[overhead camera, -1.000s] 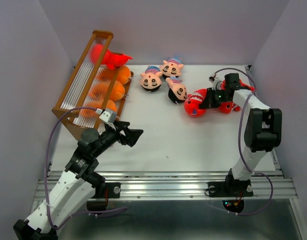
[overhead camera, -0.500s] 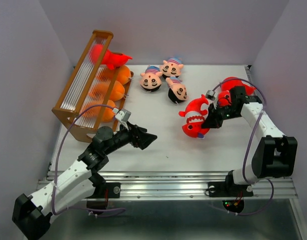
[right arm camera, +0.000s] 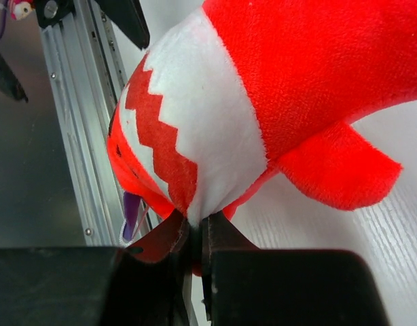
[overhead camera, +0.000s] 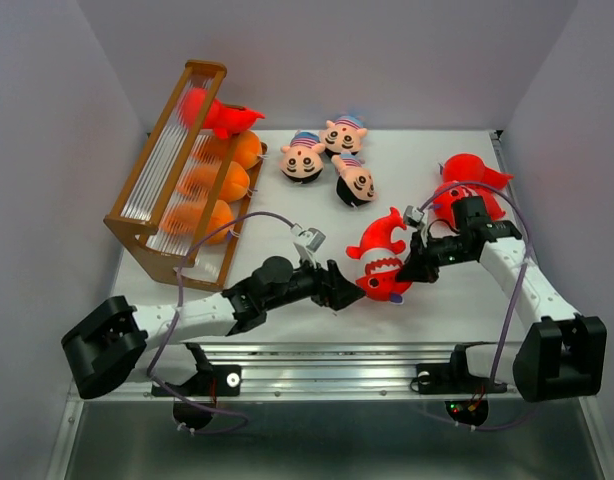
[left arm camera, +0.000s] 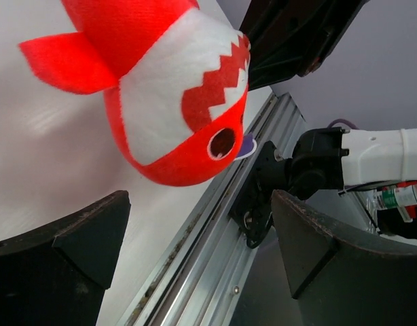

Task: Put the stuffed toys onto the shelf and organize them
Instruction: Pass the stuffed toy from the right arm to the left

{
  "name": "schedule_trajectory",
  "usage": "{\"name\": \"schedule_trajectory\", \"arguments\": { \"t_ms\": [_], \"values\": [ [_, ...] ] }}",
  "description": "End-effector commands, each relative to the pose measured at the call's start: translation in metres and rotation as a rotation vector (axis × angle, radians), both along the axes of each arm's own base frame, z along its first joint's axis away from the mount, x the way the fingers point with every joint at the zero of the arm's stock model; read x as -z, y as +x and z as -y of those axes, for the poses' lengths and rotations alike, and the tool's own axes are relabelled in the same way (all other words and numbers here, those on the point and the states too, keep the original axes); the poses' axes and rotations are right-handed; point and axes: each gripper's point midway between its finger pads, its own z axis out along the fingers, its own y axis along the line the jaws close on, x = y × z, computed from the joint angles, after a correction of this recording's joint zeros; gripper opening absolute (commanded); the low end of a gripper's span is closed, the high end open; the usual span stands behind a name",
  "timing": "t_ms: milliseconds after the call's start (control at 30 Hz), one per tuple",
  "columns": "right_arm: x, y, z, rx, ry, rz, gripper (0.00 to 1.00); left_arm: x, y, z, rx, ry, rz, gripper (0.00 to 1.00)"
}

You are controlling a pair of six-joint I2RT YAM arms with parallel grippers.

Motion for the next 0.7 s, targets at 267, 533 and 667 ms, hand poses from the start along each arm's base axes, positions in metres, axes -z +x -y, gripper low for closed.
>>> {"name": "schedule_trajectory", "arguments": {
  "t_ms": [267,533,667],
  "values": [
    [-0.024,0.006,-0.004,0.056,0.044,0.139,0.05,-0.042,-0.003,0.076,0.064,-0.119,0.049,0.96],
    [-0.034,0.003,-0.007,0.062,0.072,0.131,0.06,-0.048,0.005,0.09,0.048,-0.117,0.076,0.88],
    [-0.039,-0.003,-0.01,0.046,0.101,0.107,0.07,-0.054,0.016,0.091,-0.003,-0.094,0.119,0.76]
  ]
}}
